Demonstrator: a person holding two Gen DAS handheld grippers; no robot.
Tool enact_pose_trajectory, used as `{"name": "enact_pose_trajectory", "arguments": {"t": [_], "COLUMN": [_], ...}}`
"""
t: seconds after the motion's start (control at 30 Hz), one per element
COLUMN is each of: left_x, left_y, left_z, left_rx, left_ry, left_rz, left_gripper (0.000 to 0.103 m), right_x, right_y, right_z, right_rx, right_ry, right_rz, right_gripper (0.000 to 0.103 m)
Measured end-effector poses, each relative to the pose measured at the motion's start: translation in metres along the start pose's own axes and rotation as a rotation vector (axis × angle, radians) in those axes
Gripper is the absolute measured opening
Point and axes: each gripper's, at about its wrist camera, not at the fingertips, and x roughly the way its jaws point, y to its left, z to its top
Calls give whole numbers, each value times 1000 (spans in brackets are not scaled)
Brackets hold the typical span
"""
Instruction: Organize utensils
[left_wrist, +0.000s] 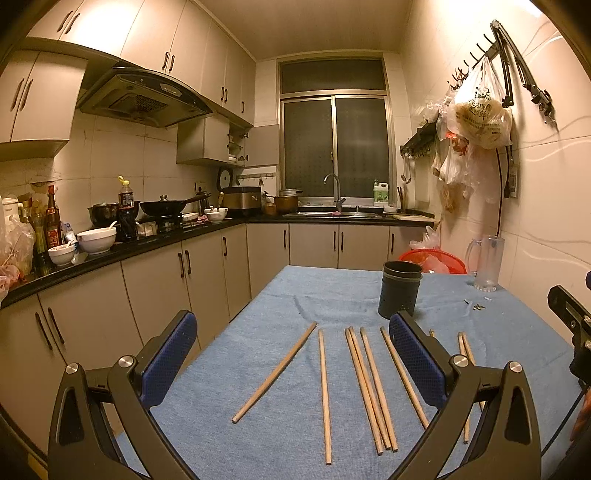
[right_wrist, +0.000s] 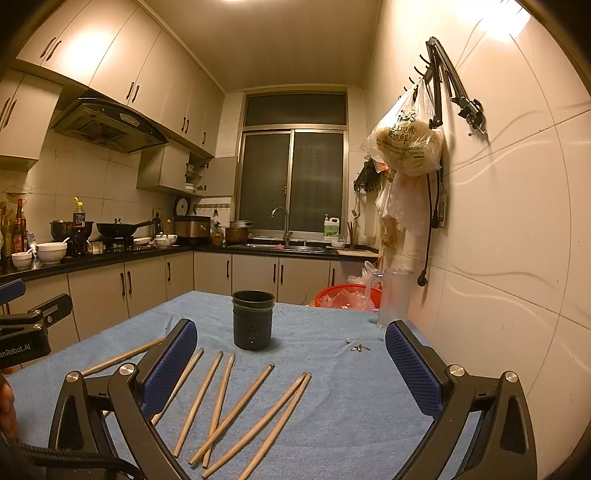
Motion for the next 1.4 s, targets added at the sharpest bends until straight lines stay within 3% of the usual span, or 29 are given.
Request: {"name": "enact_pose_trajectory", "arguments": {"t": [1.4], "left_x": [-3], "left_y": [-1], "left_z": [-3], "left_rx": [1], "left_ry": [-1], "left_rz": [-2], "left_gripper": [103], "right_x": [1], "right_y": [3], "right_z": [1], "right_rx": [-7], "right_ry": [6], "right_rz": [-2], "right_gripper": [103]}}
